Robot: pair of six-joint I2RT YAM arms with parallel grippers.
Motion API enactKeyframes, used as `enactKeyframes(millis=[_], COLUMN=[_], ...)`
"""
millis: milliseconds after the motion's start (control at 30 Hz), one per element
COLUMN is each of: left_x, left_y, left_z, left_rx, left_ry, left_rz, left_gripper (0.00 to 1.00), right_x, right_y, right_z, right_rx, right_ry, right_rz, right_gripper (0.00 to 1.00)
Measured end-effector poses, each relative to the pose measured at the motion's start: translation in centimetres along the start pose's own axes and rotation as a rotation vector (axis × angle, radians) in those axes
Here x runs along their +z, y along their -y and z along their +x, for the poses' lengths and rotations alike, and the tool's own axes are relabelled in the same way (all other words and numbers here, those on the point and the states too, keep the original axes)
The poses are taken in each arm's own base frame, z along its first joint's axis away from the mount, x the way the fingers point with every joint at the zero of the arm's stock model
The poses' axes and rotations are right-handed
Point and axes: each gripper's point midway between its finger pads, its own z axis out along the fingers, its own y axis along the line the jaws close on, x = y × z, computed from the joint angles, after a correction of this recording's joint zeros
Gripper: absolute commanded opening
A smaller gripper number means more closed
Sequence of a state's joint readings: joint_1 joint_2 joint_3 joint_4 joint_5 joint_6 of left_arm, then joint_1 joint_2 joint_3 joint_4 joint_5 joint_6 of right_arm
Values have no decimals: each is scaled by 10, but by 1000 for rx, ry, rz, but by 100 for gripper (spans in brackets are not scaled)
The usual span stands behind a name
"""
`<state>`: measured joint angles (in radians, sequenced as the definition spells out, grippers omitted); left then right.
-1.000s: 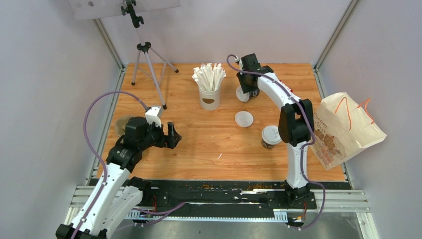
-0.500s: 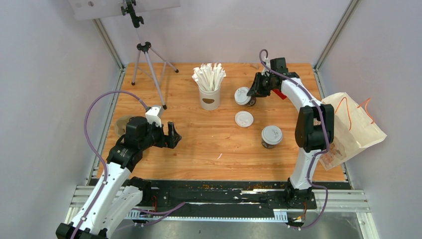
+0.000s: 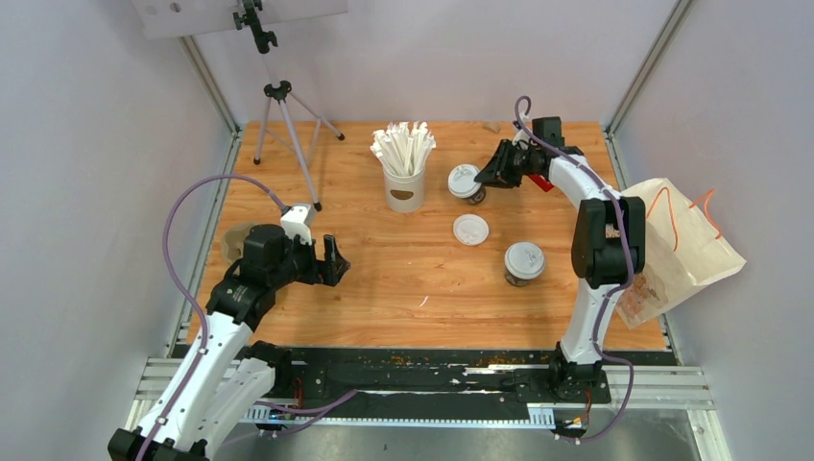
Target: Pack the takeout coffee
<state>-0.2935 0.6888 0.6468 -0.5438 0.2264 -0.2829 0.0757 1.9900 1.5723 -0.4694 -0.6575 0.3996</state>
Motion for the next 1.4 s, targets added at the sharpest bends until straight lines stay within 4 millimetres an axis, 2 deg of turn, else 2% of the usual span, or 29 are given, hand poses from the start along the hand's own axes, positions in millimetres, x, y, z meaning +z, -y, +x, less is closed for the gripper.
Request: enactKeyframes(millis=[67, 333, 500, 700, 1000, 1200, 1300, 1400], left_x=[0, 0, 0, 0, 0, 0, -2, -6], left_y=[0, -1, -2, -3, -4, -4, -3, 0], left_z=[0, 2, 3, 4, 4, 4, 2, -2], left_rx=[0, -2, -3, -4, -4, -4, -1, 5], left_ry=[0, -9, -13, -15, -15, -14, -1, 24], left_rz=[0, -2, -8, -16, -23, -22, -18, -8], left_gripper=[100, 100, 100, 100, 100, 100, 100, 100], right_x=[1, -2, -1, 6, 2, -12, -31, -64], right_y=[8, 19, 20, 27, 30, 19, 2, -27], right_z=[-1, -12, -12, -7, -7, -17, -21, -35], right_rx=[36, 97, 112, 134, 137, 106, 81, 14], right_ry=[-3, 23, 21, 2, -7, 5, 13, 59], right_rz=[-2, -33, -43, -38, -4, 13, 17, 25], right_gripper=[23, 26, 33, 35, 38, 42, 43, 45])
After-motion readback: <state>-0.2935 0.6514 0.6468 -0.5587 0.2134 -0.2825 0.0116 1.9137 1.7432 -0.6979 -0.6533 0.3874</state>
